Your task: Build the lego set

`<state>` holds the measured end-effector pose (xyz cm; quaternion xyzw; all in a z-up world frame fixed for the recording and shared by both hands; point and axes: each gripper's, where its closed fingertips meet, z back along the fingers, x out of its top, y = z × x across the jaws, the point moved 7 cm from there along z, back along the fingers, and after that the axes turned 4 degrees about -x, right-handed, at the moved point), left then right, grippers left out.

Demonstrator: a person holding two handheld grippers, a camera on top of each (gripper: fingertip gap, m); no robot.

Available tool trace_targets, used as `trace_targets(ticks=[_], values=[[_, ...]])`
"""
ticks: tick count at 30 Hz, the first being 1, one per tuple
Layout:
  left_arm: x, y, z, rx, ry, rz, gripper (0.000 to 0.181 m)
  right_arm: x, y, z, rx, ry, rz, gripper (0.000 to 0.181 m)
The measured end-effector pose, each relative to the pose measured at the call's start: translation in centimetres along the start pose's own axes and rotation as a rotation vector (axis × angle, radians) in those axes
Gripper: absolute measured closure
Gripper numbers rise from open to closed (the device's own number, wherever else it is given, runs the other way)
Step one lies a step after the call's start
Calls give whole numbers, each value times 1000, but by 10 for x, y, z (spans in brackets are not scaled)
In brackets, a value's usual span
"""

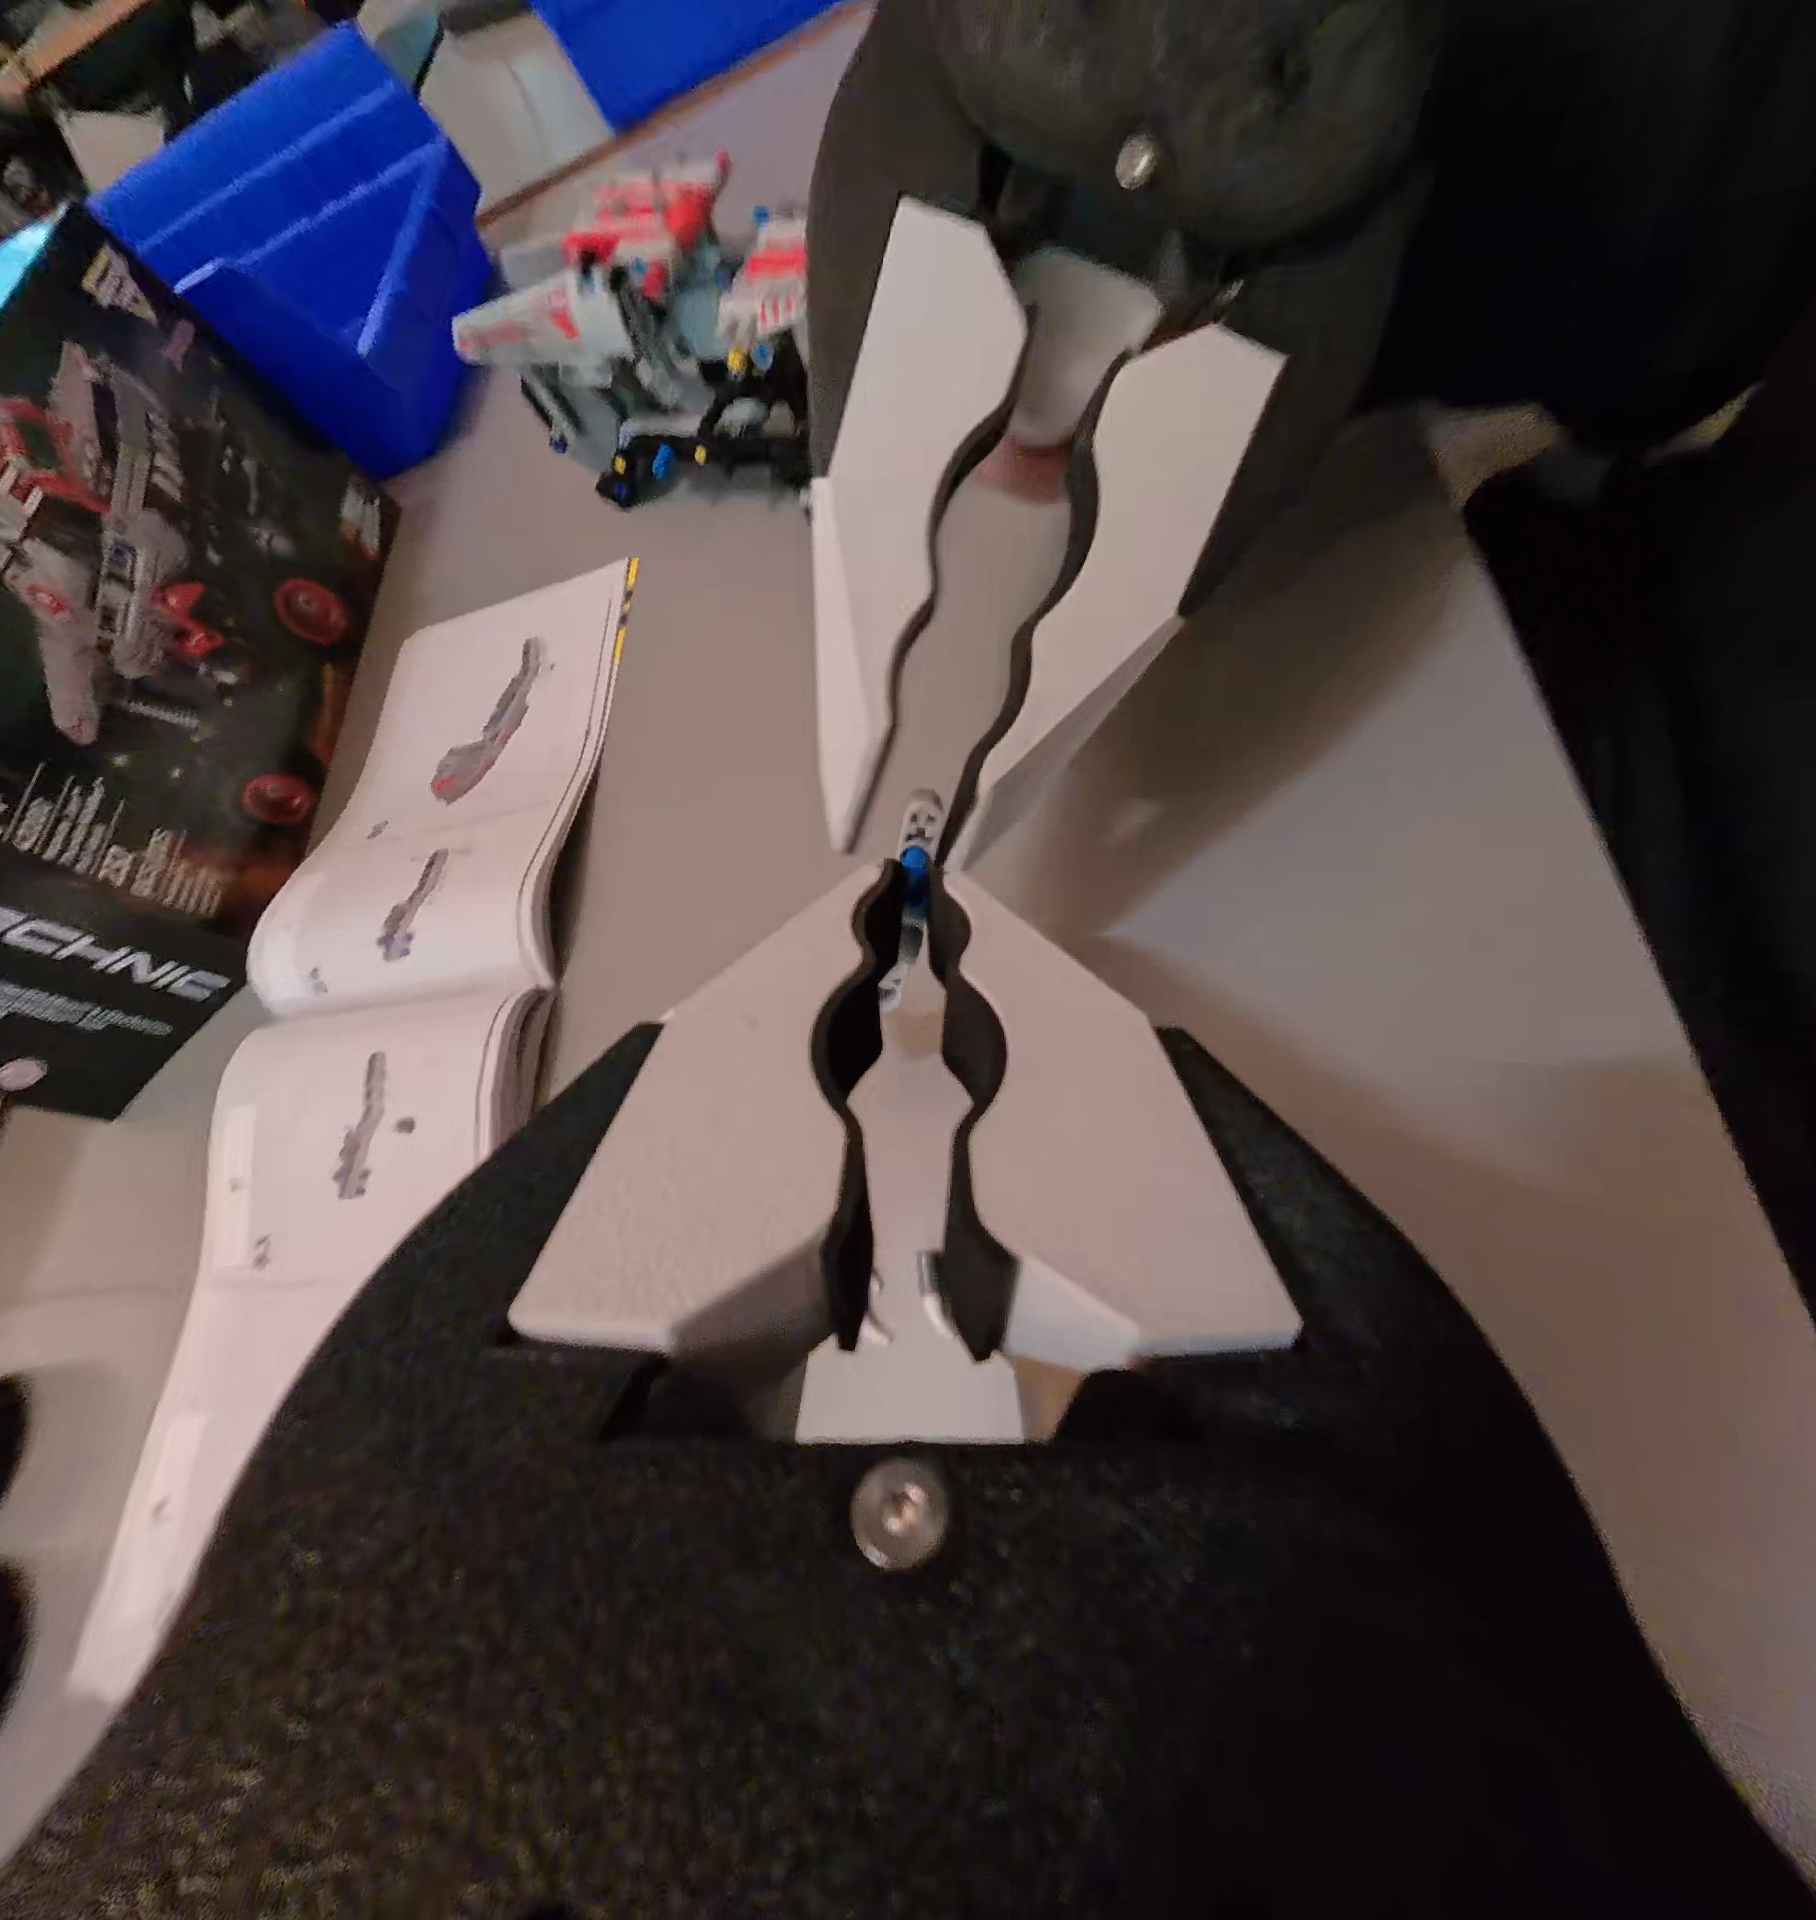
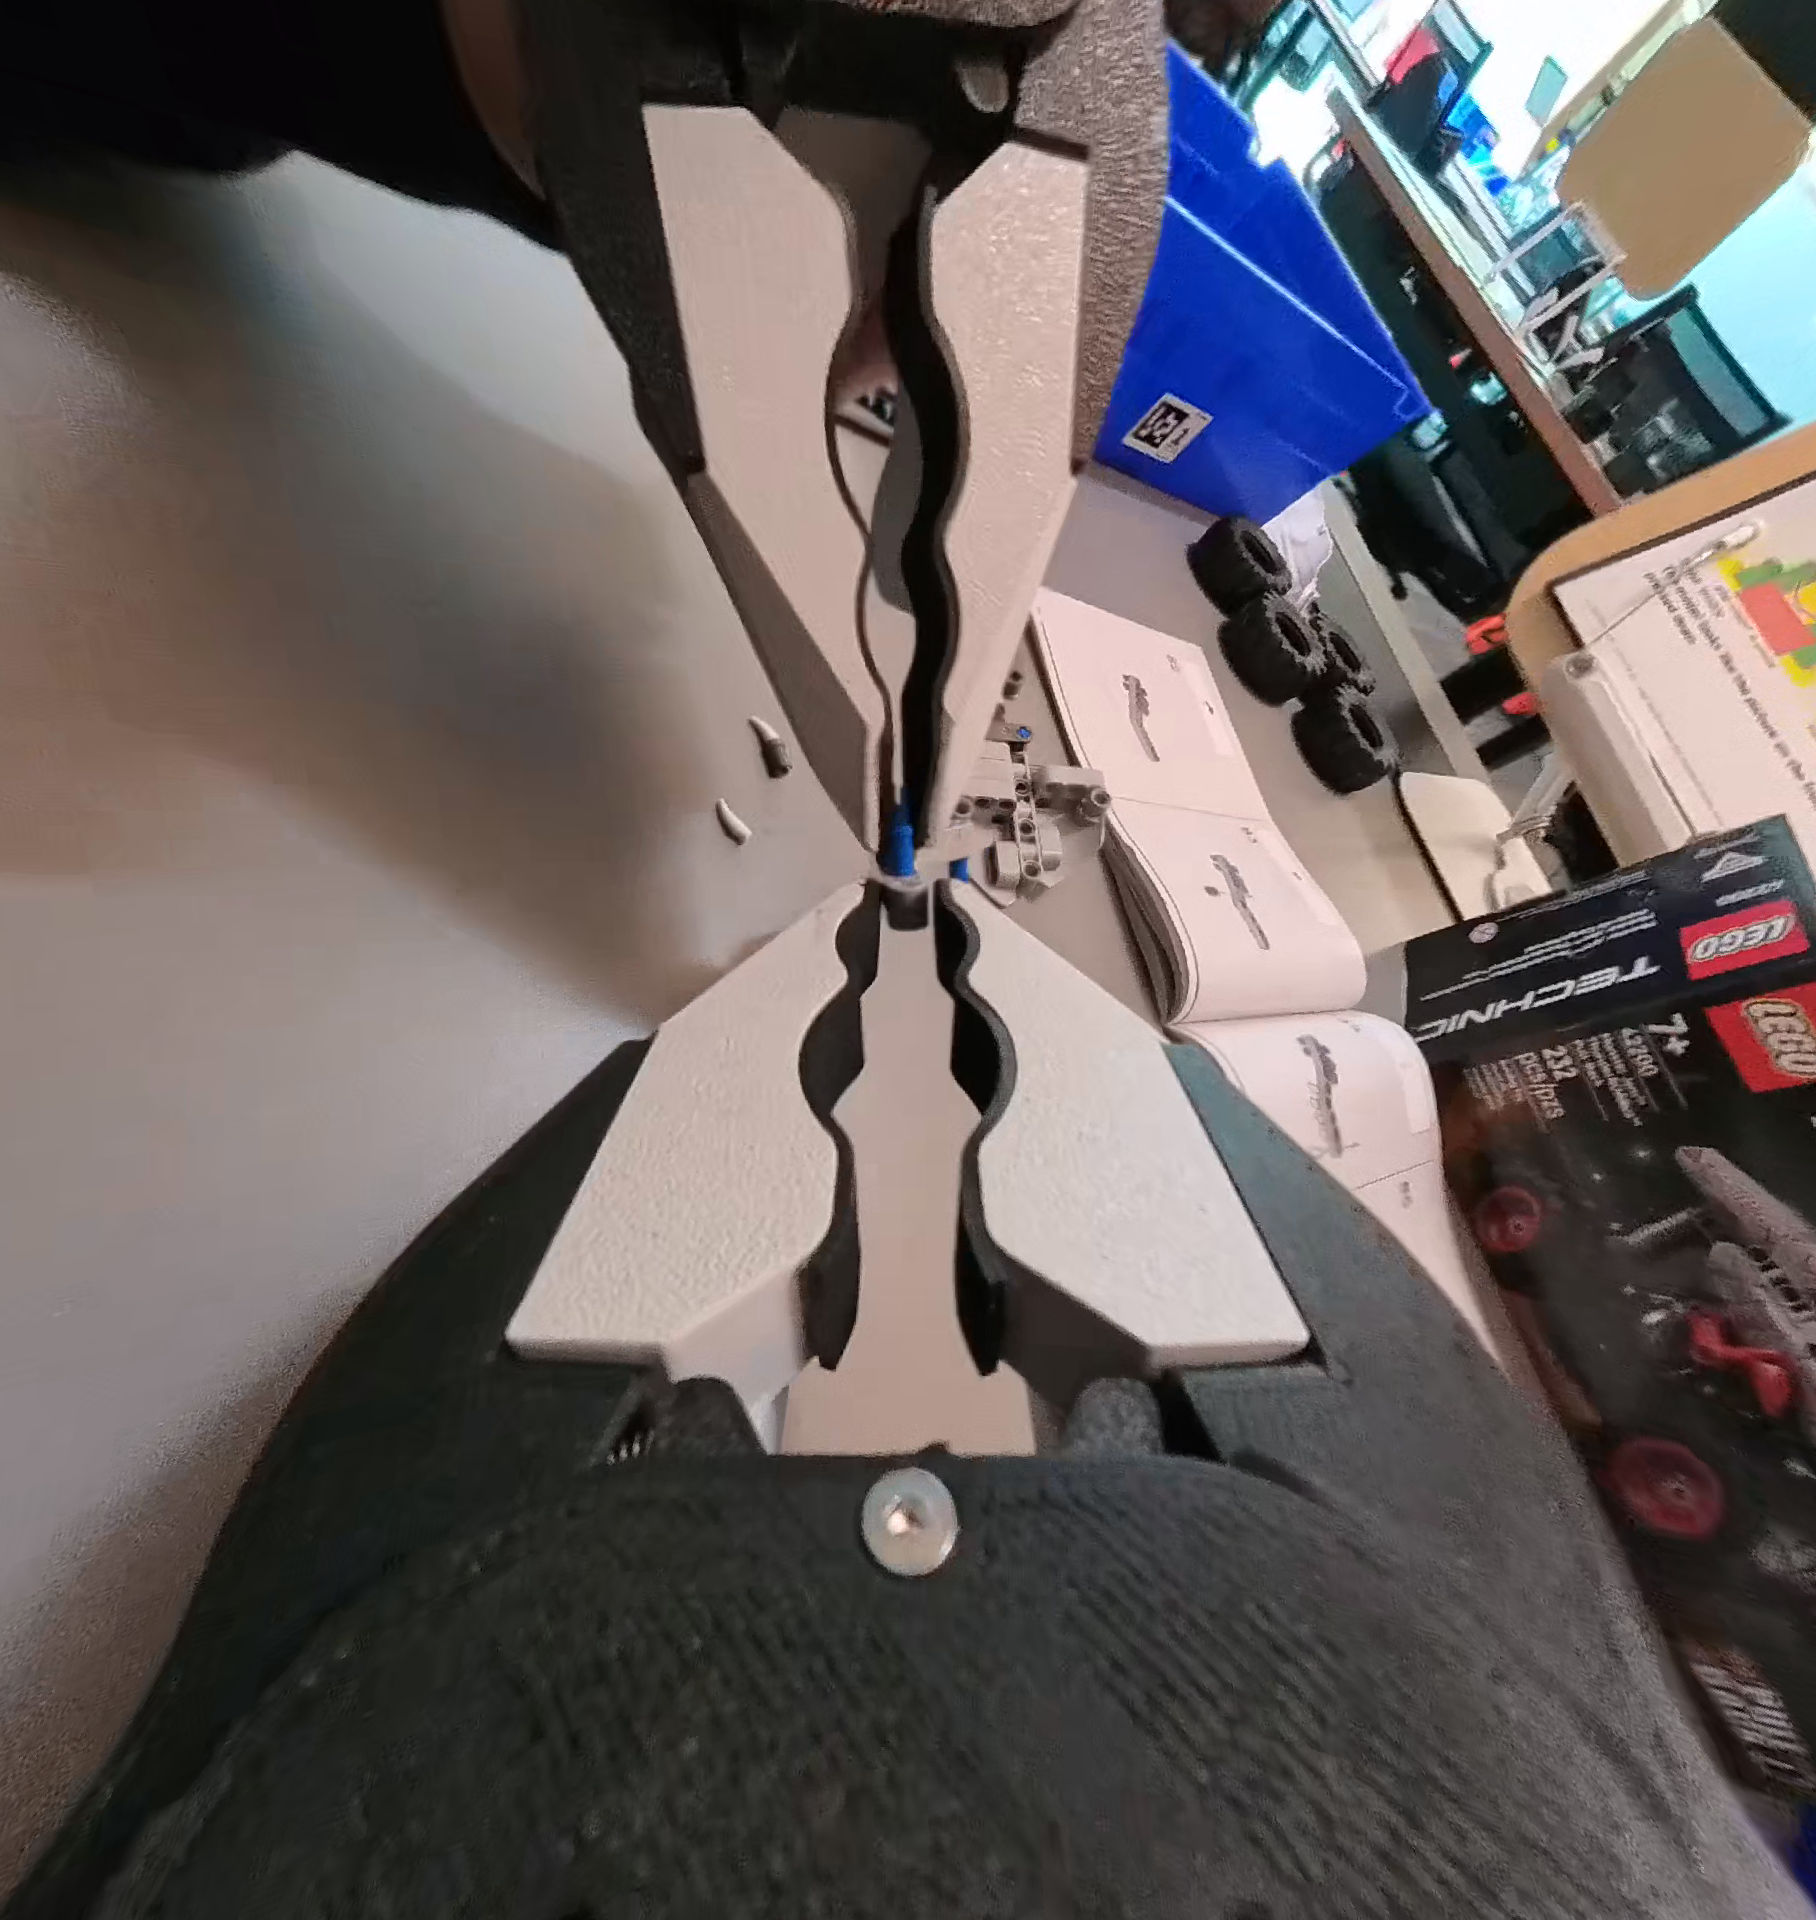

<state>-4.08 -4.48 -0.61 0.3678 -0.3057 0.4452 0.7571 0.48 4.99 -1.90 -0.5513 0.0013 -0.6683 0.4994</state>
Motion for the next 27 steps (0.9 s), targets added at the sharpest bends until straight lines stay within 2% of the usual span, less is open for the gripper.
trace_targets(ticks=[2, 4, 9, 15, 20, 22, 24, 25, 26, 27], values=[[3, 2, 2, -41, -82, 20, 179, -3, -5, 5, 9, -63, -55, 166], [5, 2, 4, -83, -136, 32, 180, -1, -6, 11, 59, -140, -86, 175], [2, 0, -4, -92, -75, -16, 180, 0, 0, 10, 67, -158, -34, 173], [-6, -2, -11, -56, 96, 16, 180, -3, 10, -3, 6, 93, 152, 174], [0, -5, -8, 52, 183, -31, 180, -1, 9, -5, -63, 114, 186, 174], [-2, -2, -4, 12, 142, 116, 180, 1, 11, -7, -86, 128, 195, 173], [-3, 1, 7, -40, 28, 259, 179, 0, 10, -6, -101, 142, 202, 174], [-1, 6, 21, -11, -20, 265, 180, -20, 3, -5, -134, 318, 246, 173], [-6, 9, 32, 70, 43, 193, 179, -38, 0, -2, -122, 355, 258, 173], [-12, 11, 38, 113, 126, 126, 179, -35, 1, 3, -77, 213, 143, 174]])
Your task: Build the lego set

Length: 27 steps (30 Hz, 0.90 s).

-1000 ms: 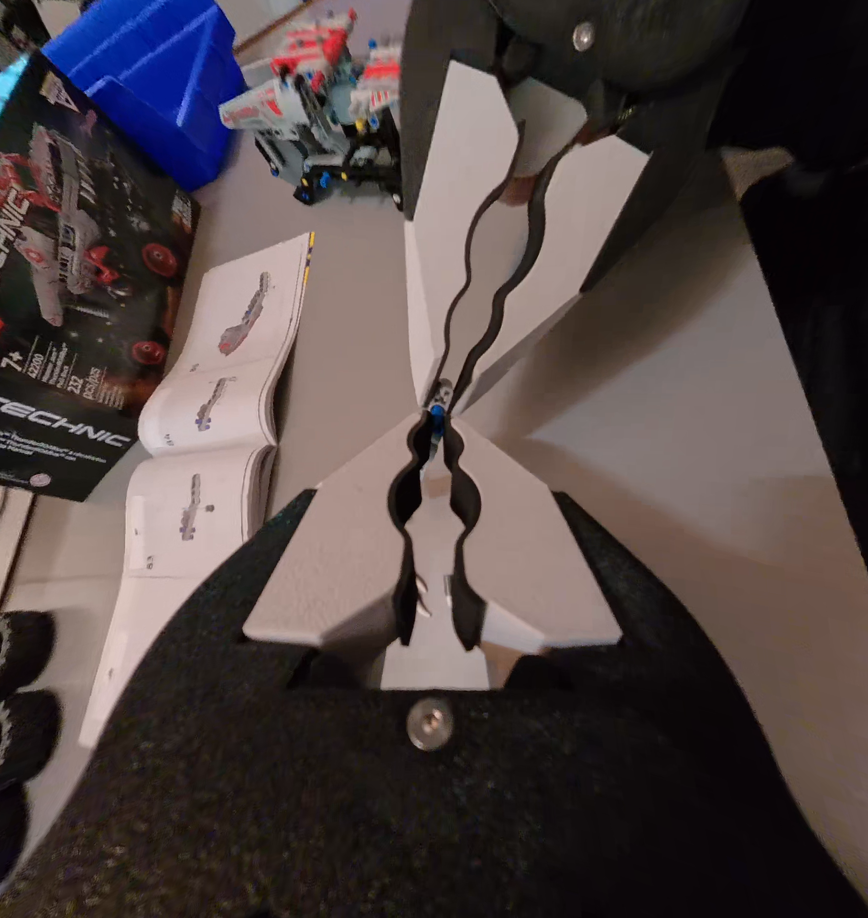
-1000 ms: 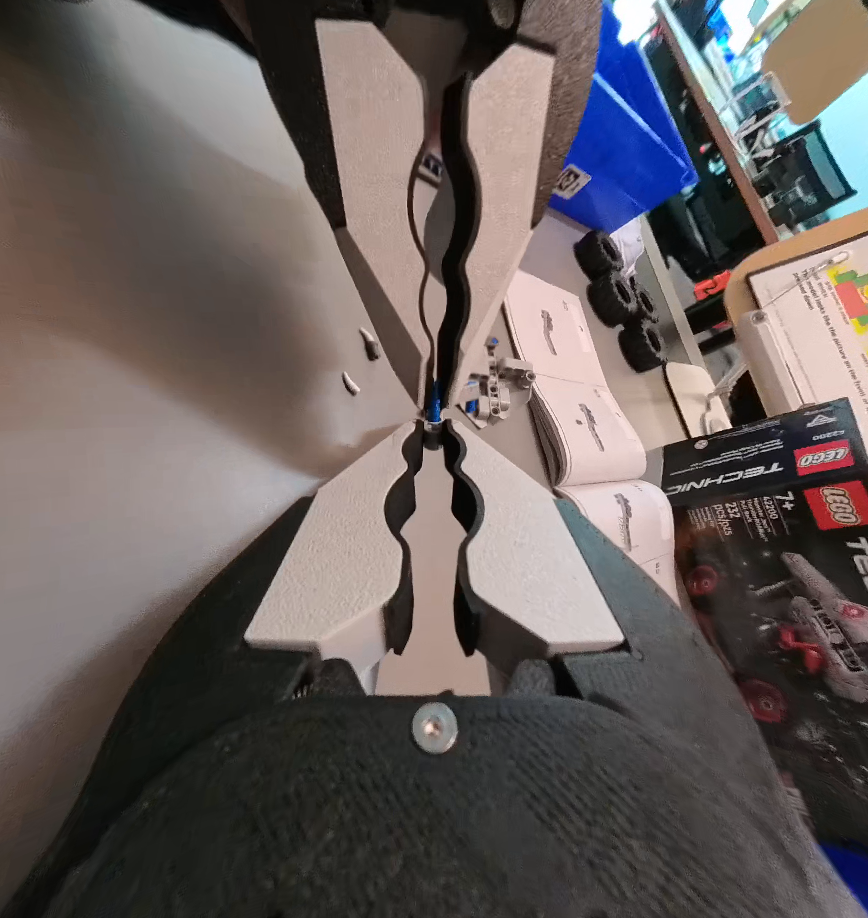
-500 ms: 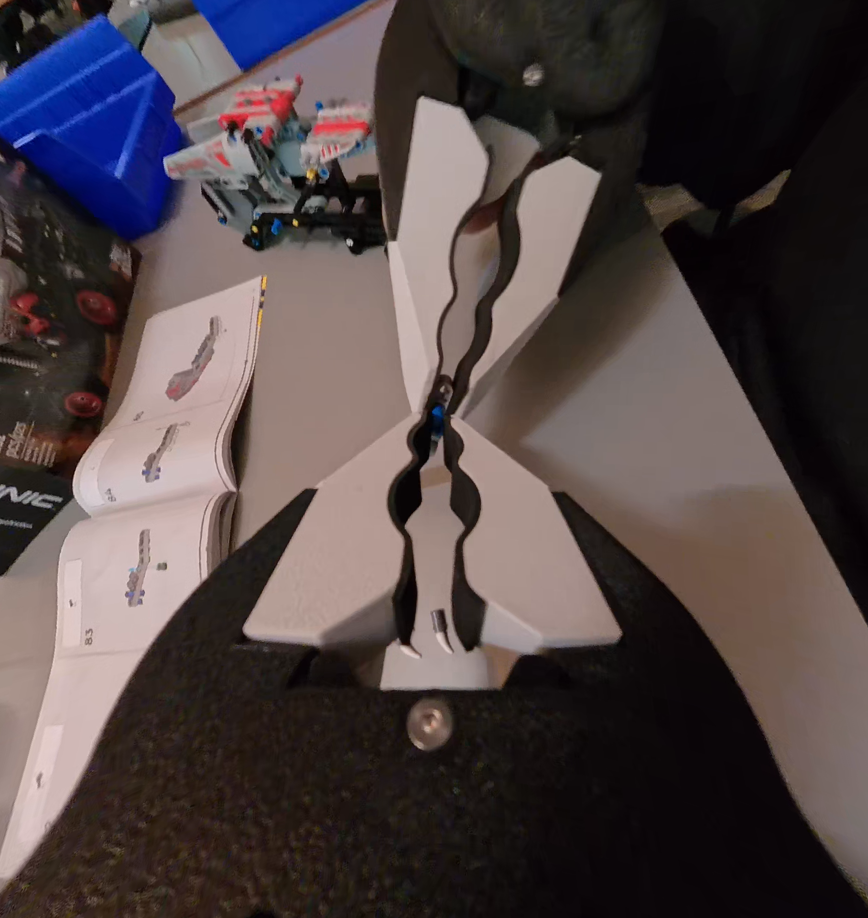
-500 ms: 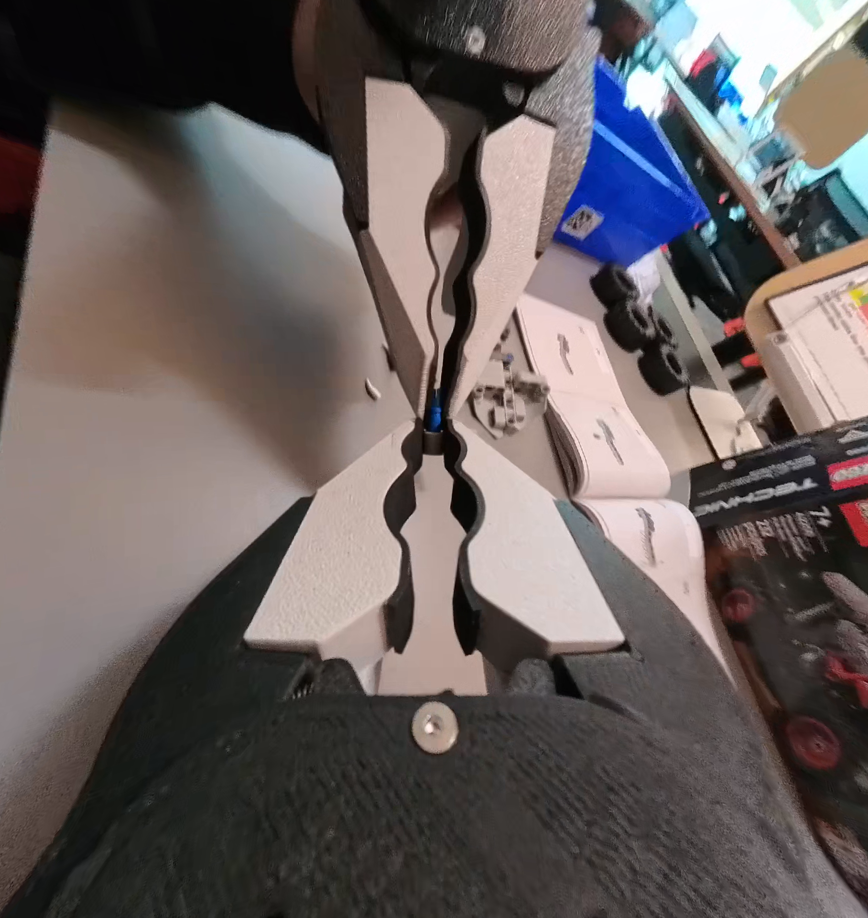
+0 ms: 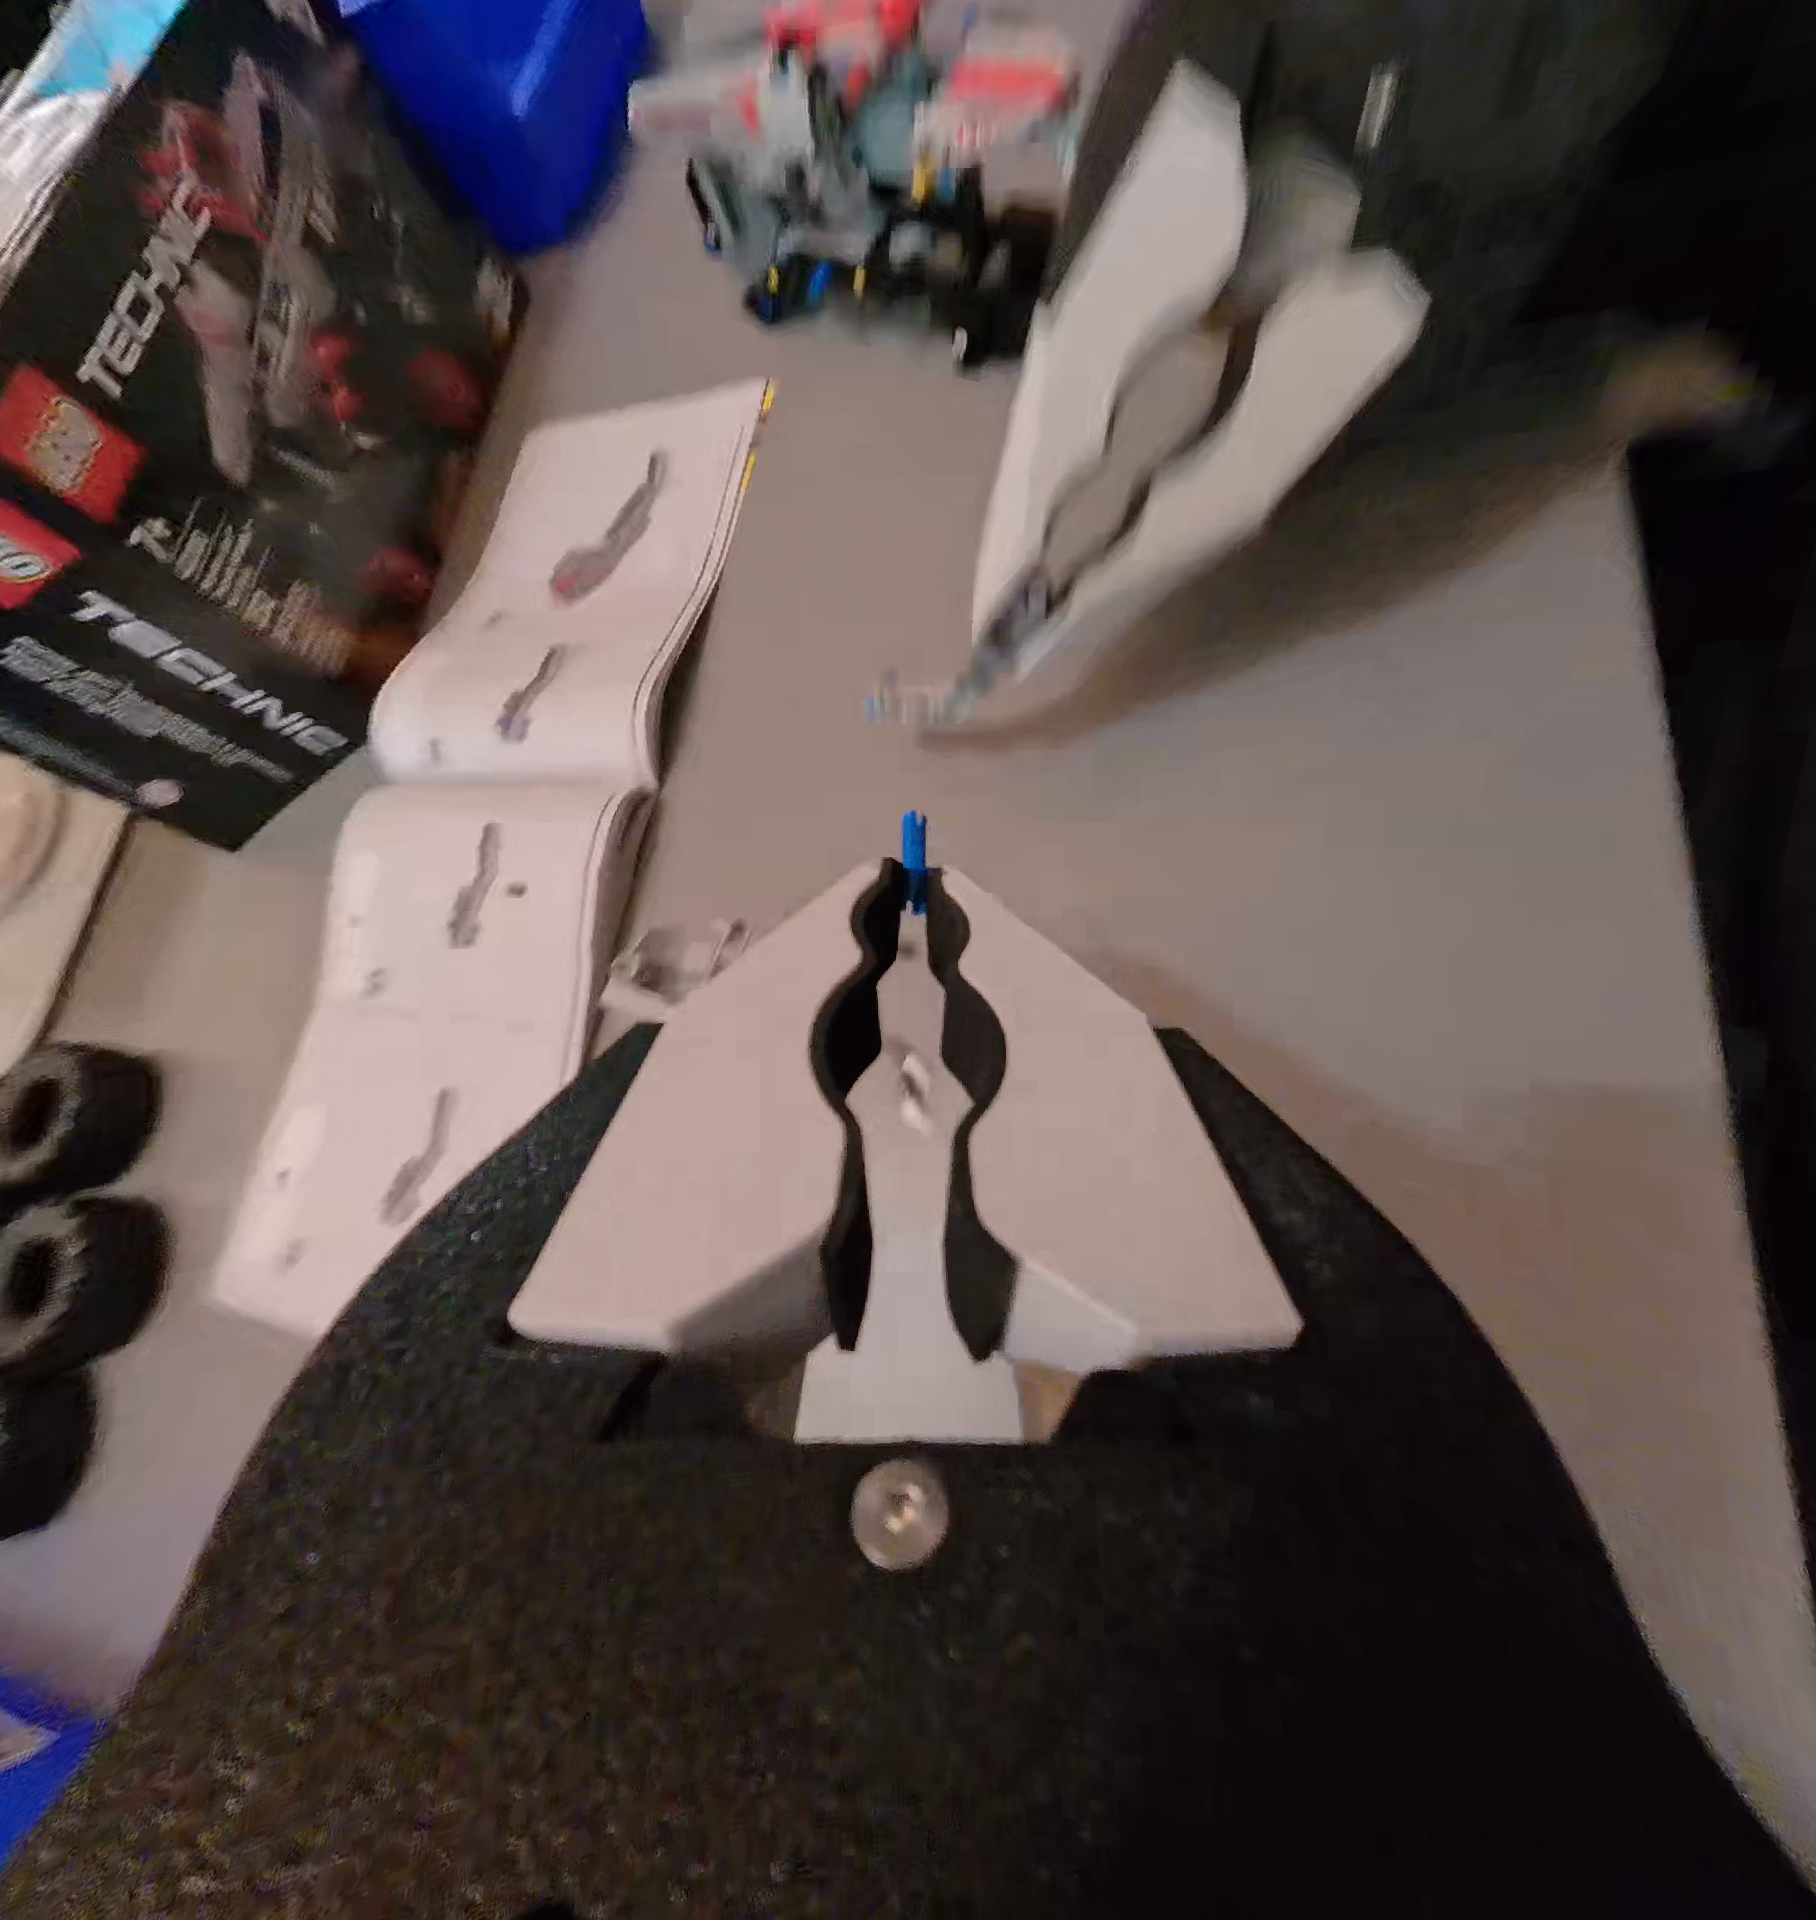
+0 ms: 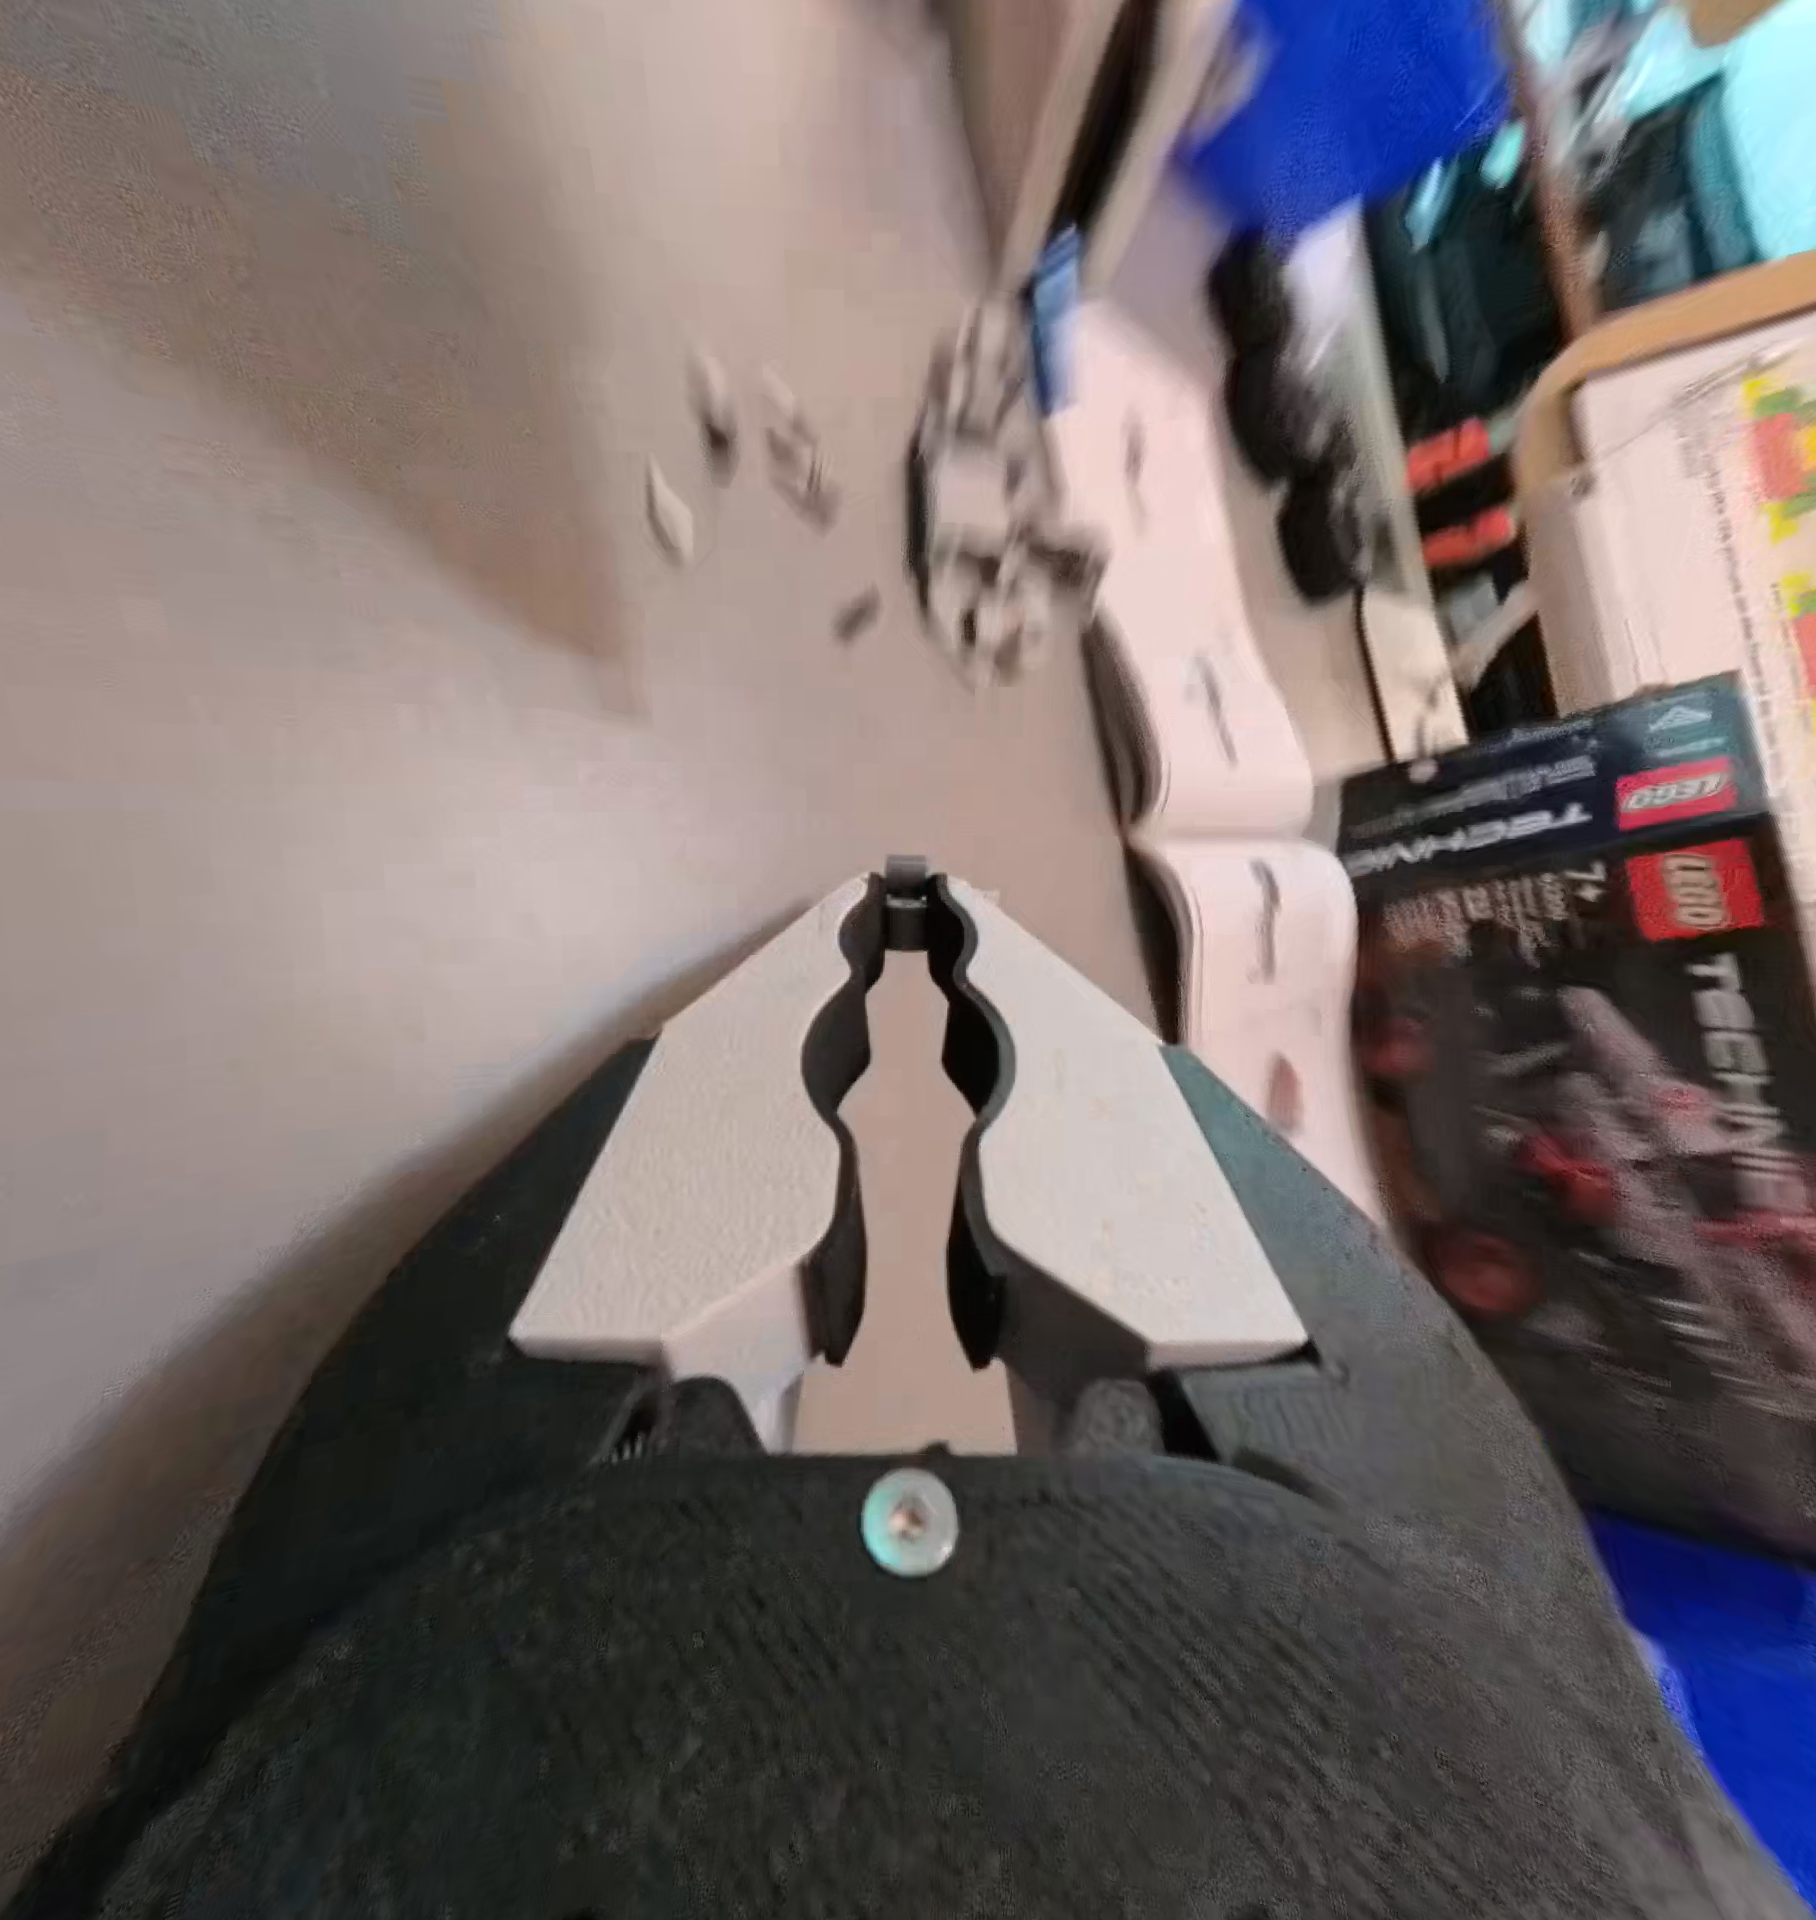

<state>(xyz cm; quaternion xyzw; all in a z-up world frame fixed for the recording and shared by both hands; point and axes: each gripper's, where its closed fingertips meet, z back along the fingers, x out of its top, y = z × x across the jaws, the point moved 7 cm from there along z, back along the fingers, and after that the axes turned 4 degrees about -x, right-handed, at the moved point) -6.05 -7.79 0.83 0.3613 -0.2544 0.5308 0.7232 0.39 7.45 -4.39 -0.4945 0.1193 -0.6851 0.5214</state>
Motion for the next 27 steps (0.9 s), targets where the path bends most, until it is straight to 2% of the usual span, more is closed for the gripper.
trace_targets(ticks=[2, 4, 6, 10, 16, 21, 24, 27], values=[[-3, -2, 2, -51, -10, 9, 180, 7, -15, 13, -62, -114, -138, 175], [-7, -4, -3, -99, -2, 4, 179, 11, -16, 15, -10, -224, -250, 175], [-10, -8, -12, -121, 30, -33, 179, 5, -9, 12, 44, -236, -310, 175], [-8, -15, -37, -247, 39, -63, 180, -2, 7, 5, 164, -164, -319, 175], [0, -2, -58, -252, 87, -198, 180, -17, 11, 15, 173, -84, -366, 170], [5, 0, -75, -198, 107, -273, 179, -20, 18, 26, 231, -18, -350, 136], [5, -1, -79, -163, 76, -255, 180, -15, 1, 34, 151, -21, -441, 140], [2, 1, -82, -145, 62, -238, 180, -15, -4, 18, 98, 39, -562, 144]])
